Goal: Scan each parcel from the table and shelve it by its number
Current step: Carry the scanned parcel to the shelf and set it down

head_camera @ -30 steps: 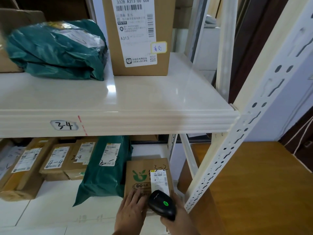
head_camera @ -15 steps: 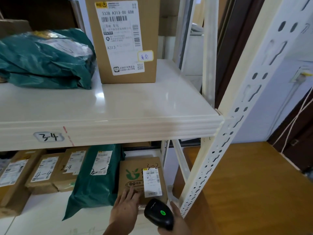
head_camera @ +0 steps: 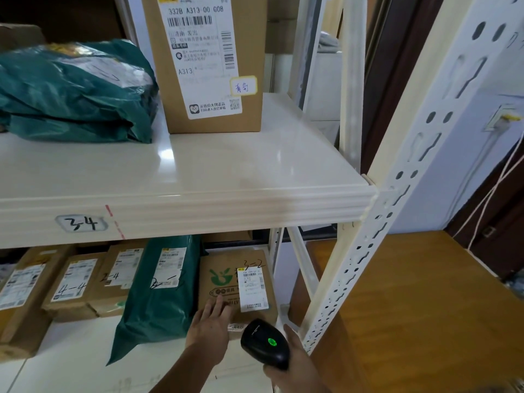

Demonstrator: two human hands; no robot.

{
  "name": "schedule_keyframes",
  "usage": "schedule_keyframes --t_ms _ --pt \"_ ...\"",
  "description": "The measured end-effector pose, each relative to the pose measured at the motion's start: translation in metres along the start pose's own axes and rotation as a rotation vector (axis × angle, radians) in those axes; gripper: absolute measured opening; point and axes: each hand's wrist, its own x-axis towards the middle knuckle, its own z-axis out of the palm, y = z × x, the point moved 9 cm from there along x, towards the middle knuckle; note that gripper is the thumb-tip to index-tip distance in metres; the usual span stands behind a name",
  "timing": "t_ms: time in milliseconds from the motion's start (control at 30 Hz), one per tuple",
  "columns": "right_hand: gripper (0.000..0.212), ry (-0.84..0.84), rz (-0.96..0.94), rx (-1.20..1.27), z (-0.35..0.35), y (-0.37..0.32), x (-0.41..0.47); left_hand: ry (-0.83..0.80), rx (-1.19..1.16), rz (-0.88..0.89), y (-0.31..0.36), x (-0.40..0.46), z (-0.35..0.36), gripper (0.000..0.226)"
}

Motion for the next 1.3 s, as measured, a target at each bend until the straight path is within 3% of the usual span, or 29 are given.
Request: schedule_keyframes --t_ms 67,467,633,767,1300 --pt "0.080 -0.041 -0.044 -0.174 0.005 -0.004 -0.002 -0.025 0.013 -0.007 0.000 0.002 0.002 0.073" --pt "0.090 -0.038 -0.050 -0.218 0.001 -0.011 -0.009 -0.095 0.102 -0.038 -0.004 0.003 0.002 0.078" --pt "0.084 -0.027 -0.027 -0.205 0.003 -0.009 -0.011 -0.121 0.153 -0.040 -0.006 0.009 -0.001 0.083" --pt "0.047 -0.011 -0.070 -0.224 0.003 -0.008 -0.009 -0.146 0.194 -0.049 -0.006 0.013 -0.005 0.086" --pt "0.047 -0.012 -0.089 -0.217 0.007 -0.010 -0.013 -0.187 0.206 -0.069 -0.010 0.022 -0.002 0.094"
